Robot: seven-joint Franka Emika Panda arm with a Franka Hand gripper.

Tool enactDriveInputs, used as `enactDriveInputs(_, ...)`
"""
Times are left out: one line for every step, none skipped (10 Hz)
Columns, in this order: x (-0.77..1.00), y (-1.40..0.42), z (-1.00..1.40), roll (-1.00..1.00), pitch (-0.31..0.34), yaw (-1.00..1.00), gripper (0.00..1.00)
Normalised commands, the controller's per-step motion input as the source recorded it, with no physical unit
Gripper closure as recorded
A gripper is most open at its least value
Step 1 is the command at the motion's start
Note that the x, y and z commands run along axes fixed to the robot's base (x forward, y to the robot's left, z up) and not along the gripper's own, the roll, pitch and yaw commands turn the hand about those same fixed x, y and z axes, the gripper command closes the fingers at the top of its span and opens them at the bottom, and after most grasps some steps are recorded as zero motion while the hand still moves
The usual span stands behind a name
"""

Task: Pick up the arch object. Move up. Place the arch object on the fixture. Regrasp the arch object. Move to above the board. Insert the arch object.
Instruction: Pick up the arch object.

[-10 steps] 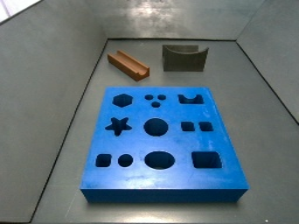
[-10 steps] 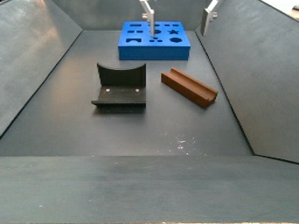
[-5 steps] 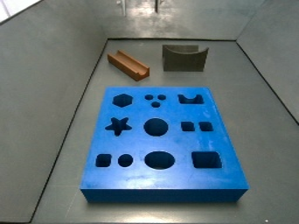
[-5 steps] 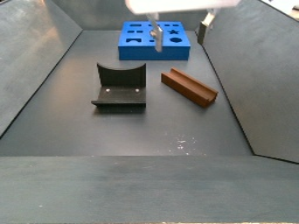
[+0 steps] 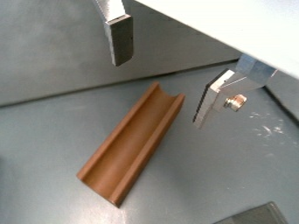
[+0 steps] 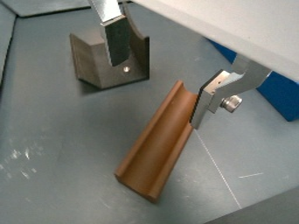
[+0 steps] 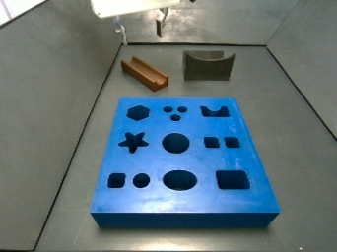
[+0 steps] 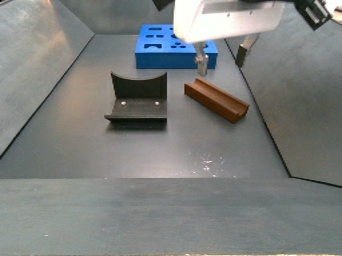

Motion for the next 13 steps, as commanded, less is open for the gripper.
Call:
enactDriveInputs(0.16,-0.10,-0.47,0.00,-0.114,0.34,0.00)
enactDriveInputs(0.39,0.00,-0.45,0.00,-0.036,0.31,0.00)
enactDriveInputs(0.31,-0.02,-0.51,-0.01,-0.050,0.22,0.00)
enactDriveInputs(0.08,-0.21,-0.60,0.00,-0.150,0.18,0.00)
enactDriveInputs(0.00,-0.21,-0.61,0.00,-0.197,0.19,0.00)
enactDriveInputs(0.00,-0.28,-0.66,0.04,-0.241,0.18,0.00)
enactDriveInputs(-0.03,-0.25,-0.69,0.05,-0.230,0.16,0.00)
enactDriveInputs(-0.04,-0.11,-0.59,0.01,-0.207,0.15,0.00)
enactDriveInputs(0.00,0.02,-0.46,-0.03,-0.106,0.17,0.00)
enactDriveInputs(0.00,0.15,-0.41,-0.04,-0.113,0.15,0.00)
enactDriveInputs(0.00,0.05,0.00,-0.02,0.000,0.00,0.00)
enactDriveInputs(0.00,0.00,0.00,-0.01,0.000,0.00,0.00)
enactDriveInputs(0.00,0.00,0.00,0.00,0.000,0.00,1.00)
